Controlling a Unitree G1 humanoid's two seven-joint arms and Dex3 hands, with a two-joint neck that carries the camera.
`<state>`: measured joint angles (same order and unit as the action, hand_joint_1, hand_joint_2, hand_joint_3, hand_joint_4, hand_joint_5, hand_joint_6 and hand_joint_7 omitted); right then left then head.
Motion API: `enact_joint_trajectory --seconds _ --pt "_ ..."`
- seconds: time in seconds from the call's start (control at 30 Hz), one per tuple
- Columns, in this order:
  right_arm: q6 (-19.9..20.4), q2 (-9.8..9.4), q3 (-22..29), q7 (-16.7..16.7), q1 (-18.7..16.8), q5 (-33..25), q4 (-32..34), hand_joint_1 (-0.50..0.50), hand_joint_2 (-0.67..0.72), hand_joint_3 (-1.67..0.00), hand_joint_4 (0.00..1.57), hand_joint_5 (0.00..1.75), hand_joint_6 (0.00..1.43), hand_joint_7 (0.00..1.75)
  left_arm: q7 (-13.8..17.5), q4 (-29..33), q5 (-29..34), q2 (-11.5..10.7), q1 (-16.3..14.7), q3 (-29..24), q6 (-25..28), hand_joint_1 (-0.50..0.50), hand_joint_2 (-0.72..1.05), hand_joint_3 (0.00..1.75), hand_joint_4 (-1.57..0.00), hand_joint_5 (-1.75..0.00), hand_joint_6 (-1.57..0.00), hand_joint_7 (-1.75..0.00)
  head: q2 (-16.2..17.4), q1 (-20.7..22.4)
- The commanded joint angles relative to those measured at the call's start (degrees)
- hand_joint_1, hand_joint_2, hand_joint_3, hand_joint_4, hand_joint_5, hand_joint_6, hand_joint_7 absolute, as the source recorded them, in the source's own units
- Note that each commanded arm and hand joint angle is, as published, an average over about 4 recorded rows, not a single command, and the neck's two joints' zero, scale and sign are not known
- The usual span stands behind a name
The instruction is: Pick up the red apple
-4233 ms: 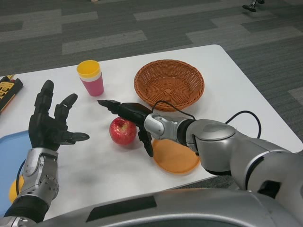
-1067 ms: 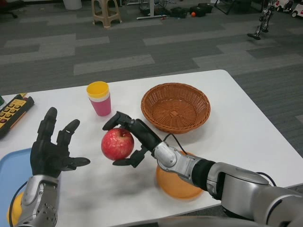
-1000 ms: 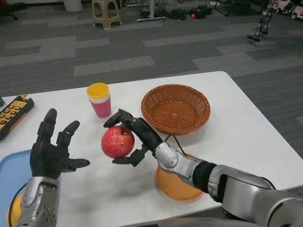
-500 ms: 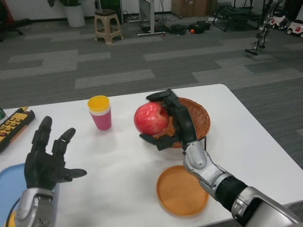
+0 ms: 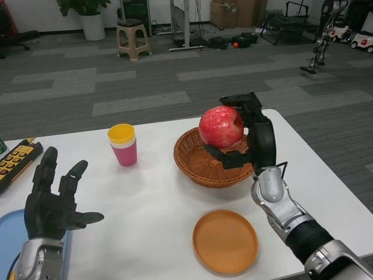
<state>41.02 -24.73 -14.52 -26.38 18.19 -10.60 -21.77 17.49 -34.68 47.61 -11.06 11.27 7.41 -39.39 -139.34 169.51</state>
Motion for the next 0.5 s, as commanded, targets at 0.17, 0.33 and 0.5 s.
enact_joint_trajectory --seconds 0.17,0.33,0.5 --pt "-0.08 -0.01 3.66 0.47 -0.35 1.2 -1.79 -0.46 -0.54 -1.59 1.34 1.36 1.17 1.61 -0.17 -0.12 -0.88 0.49 2.11 -0.51 -0.52 -0.03 -0.02 0.0 0.0 -0.92 0.0 -0.28 0.27 -0.52" --pt "-0.06 0.3 5.36 0.82 -0.5 2.1 -2.18 -0.46 -0.54 -1.59 1.34 1.36 1.17 1.61 -0.17 -0.56 -1.12 0.6 3.16 -0.55 -0.45 -0.03 -0.02 0.0 0.0 -0.92 0.0 -0.28 0.55 -1.35" --pt "-0.06 0.63 7.11 1.39 -0.72 3.66 -2.8 -0.46 -0.54 -1.59 1.37 1.36 1.17 1.61 -0.17 -1.02 -1.12 0.93 4.26 -0.88 -0.52 -0.03 -0.02 0.0 0.0 -0.92 0.0 -0.28 0.28 -1.01"
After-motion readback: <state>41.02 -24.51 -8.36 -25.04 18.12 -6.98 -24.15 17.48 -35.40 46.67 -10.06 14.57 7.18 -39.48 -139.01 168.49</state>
